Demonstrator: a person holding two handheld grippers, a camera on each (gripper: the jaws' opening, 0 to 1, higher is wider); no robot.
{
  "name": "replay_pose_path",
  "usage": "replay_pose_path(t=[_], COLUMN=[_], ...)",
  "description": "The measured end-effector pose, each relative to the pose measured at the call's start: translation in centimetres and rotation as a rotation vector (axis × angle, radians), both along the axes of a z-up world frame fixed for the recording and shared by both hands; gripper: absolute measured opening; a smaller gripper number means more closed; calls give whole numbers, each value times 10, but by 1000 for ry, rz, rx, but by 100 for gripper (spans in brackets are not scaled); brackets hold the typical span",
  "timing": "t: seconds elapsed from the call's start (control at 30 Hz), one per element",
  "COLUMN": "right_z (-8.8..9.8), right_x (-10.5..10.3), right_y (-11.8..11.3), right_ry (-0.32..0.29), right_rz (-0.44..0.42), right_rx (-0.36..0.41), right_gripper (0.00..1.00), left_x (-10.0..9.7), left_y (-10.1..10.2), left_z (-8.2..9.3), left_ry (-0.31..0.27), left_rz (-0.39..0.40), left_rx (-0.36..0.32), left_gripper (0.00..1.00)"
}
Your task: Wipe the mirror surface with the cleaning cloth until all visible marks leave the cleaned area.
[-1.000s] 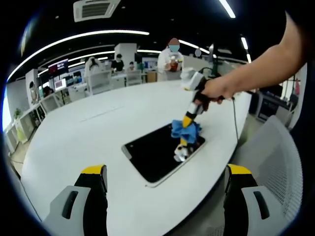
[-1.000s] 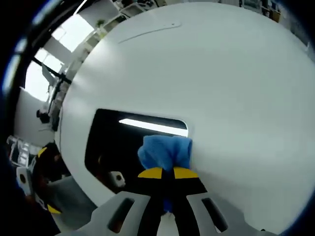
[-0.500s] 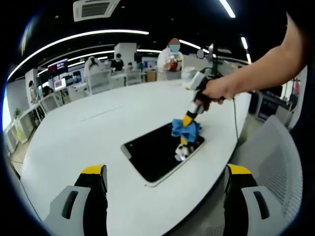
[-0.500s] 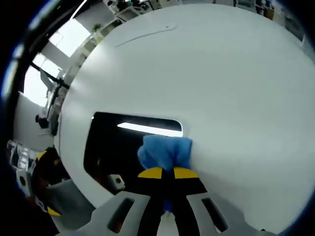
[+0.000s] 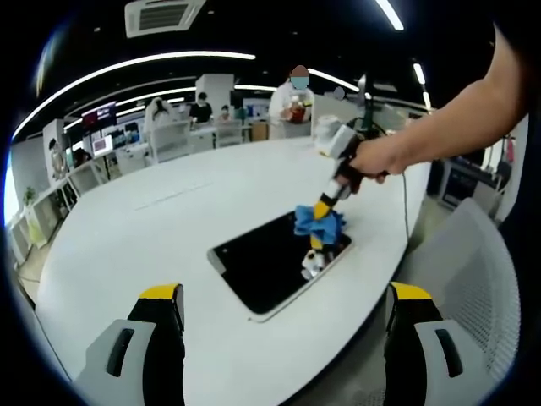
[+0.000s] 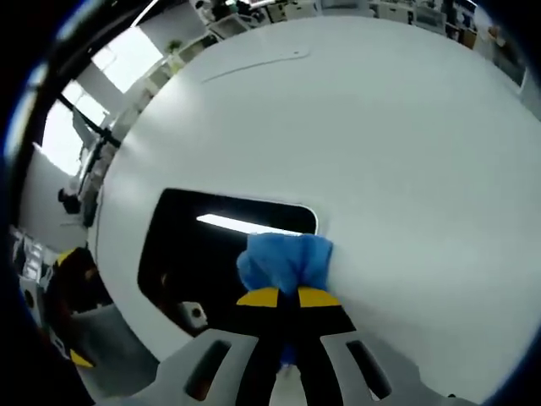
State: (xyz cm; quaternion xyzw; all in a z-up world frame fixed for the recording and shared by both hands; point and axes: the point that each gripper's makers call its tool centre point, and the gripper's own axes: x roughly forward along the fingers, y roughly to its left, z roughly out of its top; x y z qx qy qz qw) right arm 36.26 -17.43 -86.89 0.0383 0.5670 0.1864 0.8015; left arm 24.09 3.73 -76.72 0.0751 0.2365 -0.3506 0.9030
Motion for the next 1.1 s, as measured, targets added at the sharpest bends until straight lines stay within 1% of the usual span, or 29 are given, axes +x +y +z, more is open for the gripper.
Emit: replay_pose_path(t=[0.07,0.17,0.23,0.33,0.47,0.7,1.1], right_z=[1,1,2,1,1,-2,-2], right_x=[0,-1,-2,-1,-3,-11,-31], right_y=[0,0,2,2,1,0,0], right_ry=[4,10,8,8,4,6,14], right_rz=[-42,-68,-59,-63,-78,-62,-93], right_rx=[36,51,28,12,16,13,35], right_gripper=[0,0,0,0,0,0,0], left_x=[0,2,2,0,1,0,-2], left_y=[0,2,2,0,1,0,-1], left_z=[1,2,1,0,1,0,2], left_ry=[-1,-2,0,-9,-15,-16,-17], left_rz=[1,11,13,1,9,5,-1], left_rx=[-8,-19,-14,-3,-2,7,-3], left_gripper=[100,100,100,100,100,100,100])
